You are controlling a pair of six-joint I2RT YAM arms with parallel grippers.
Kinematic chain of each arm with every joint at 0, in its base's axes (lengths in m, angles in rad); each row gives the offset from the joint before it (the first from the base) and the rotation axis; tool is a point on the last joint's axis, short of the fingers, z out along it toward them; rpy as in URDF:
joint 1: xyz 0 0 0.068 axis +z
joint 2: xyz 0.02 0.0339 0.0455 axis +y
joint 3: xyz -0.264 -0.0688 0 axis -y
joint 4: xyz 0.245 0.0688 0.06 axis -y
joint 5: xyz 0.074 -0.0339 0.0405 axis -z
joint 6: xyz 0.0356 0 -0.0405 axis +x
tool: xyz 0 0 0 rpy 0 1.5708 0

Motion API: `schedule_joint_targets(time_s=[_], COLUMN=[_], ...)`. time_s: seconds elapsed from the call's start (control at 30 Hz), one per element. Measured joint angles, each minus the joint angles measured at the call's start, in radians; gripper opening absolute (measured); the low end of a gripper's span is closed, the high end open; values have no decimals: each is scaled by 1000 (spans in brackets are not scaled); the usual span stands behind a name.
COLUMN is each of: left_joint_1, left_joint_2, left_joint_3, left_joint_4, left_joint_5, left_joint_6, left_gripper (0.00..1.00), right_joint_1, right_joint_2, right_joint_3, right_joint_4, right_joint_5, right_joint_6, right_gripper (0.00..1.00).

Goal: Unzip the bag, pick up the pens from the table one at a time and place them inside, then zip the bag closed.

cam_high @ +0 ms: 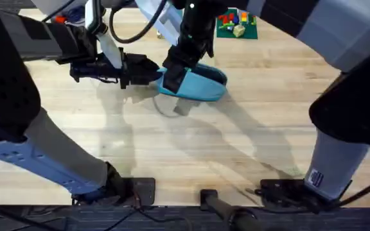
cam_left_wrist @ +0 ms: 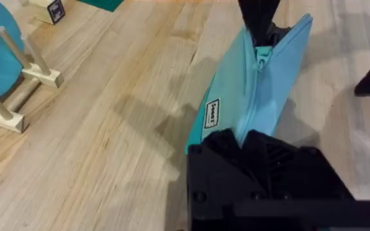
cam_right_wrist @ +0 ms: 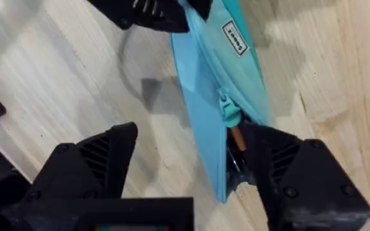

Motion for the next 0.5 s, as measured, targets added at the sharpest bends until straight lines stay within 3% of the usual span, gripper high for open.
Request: schedule_joint_targets(time_s=[0.5], left_joint_1=[0], left_joint_2=[0], left_joint_3=[0], left_joint_4=[-5], left_joint_5=[0], left_joint_6=[0], left_gripper=[38], right_joint_1=[0], right_joint_2=[0], right_joint_3=[0], right_joint_4=[-3], right_joint_5=[0], right_joint_6=[0], right_gripper=[996])
